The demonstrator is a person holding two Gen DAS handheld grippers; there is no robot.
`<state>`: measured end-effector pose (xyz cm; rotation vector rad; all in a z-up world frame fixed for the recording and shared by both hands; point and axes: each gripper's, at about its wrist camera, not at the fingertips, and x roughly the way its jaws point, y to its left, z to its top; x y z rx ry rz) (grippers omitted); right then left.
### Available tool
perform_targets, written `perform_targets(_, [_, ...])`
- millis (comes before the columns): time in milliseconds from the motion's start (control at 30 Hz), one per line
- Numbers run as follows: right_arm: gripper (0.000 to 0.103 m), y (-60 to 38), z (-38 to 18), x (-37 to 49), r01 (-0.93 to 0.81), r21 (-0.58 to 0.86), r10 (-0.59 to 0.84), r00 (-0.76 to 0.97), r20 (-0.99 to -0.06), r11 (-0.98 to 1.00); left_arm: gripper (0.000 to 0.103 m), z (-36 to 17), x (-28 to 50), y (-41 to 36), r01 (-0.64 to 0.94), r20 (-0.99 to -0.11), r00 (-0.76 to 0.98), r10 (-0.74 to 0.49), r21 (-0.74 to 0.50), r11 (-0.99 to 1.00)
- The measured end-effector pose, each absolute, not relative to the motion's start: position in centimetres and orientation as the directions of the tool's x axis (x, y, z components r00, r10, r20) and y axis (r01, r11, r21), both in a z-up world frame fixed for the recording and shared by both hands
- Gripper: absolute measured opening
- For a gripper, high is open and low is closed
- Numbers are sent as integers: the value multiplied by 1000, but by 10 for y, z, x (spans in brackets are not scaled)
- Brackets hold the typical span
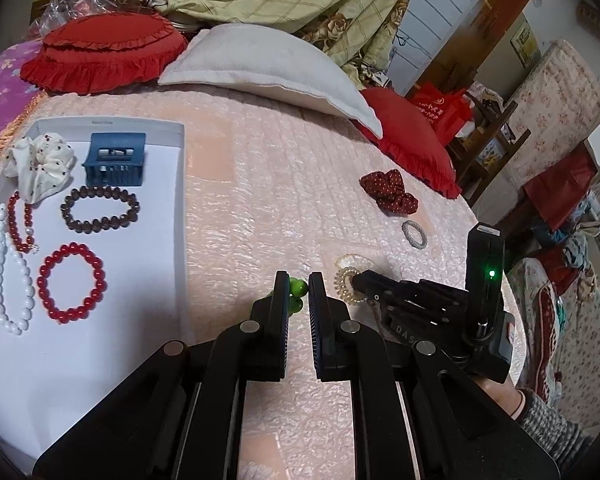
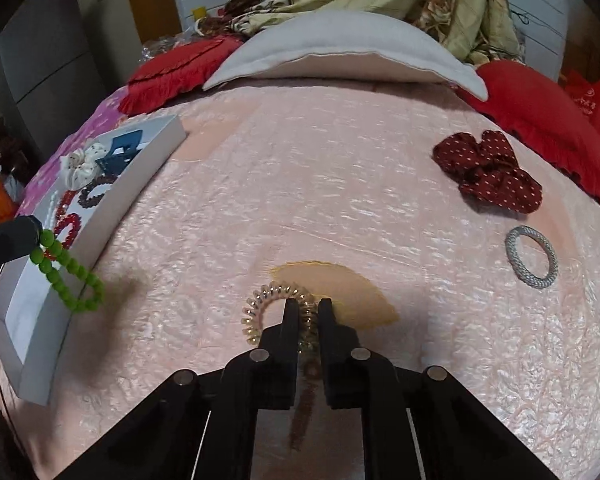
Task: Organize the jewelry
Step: 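Lower the green bracelet into the tray with the left tool while the right tool drops the coil tie there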
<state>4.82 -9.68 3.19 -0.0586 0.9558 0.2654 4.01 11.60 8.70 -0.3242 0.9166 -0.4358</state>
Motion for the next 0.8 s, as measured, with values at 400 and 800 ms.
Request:
perform_targets(400, [9, -42, 86, 19, -347, 108, 299, 565, -769, 932, 8, 95, 21, 174, 125, -713, 564, -416, -424, 897])
perform_targets(800, [9, 85, 85, 8, -517, 99, 374, 461, -805, 850, 8, 38, 26, 282, -218, -839, 483, -250, -392, 894])
